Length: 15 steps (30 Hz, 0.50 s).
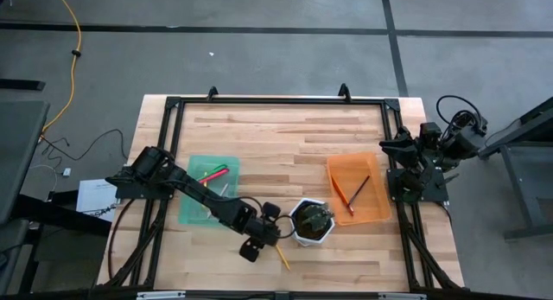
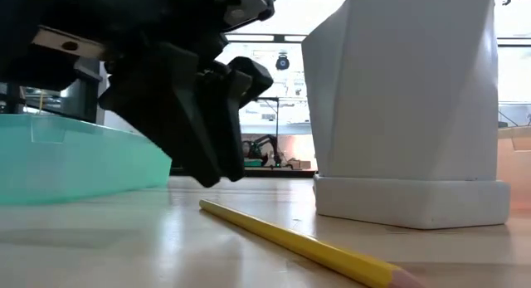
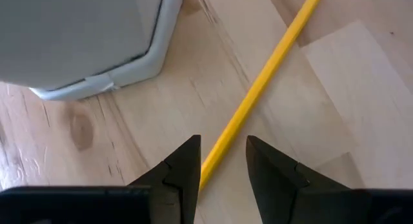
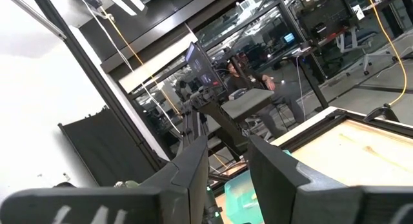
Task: Sort pens & pencils
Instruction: Put the yellow pencil into the orange bin
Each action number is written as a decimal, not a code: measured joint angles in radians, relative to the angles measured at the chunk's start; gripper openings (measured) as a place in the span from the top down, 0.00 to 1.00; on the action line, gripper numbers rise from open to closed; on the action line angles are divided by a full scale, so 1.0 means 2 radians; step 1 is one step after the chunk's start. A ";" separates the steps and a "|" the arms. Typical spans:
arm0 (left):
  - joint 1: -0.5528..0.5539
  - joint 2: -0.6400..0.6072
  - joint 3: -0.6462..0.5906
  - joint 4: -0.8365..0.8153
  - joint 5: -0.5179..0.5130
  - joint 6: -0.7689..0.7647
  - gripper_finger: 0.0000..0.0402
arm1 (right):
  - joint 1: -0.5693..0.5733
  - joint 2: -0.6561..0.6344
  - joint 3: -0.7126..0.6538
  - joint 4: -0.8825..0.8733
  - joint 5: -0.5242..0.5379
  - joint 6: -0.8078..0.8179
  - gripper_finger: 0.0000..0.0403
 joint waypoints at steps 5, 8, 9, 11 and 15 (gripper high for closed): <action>0.000 0.000 0.000 -0.020 0.000 0.003 0.72 | 0.000 0.000 0.000 0.000 0.000 -0.001 0.75; 0.000 0.002 0.000 -0.020 0.000 0.003 0.72 | 0.000 0.000 0.000 0.000 0.000 -0.001 0.75; 0.000 0.002 0.000 -0.020 -0.001 0.003 0.72 | 0.000 0.000 0.000 0.000 0.000 -0.001 0.75; 0.000 0.003 0.000 -0.021 -0.003 0.003 0.72 | 0.000 0.000 0.000 0.000 0.000 -0.002 0.75; 0.000 0.003 0.000 -0.022 -0.003 0.003 0.72 | 0.000 0.000 0.000 0.000 0.000 -0.002 0.75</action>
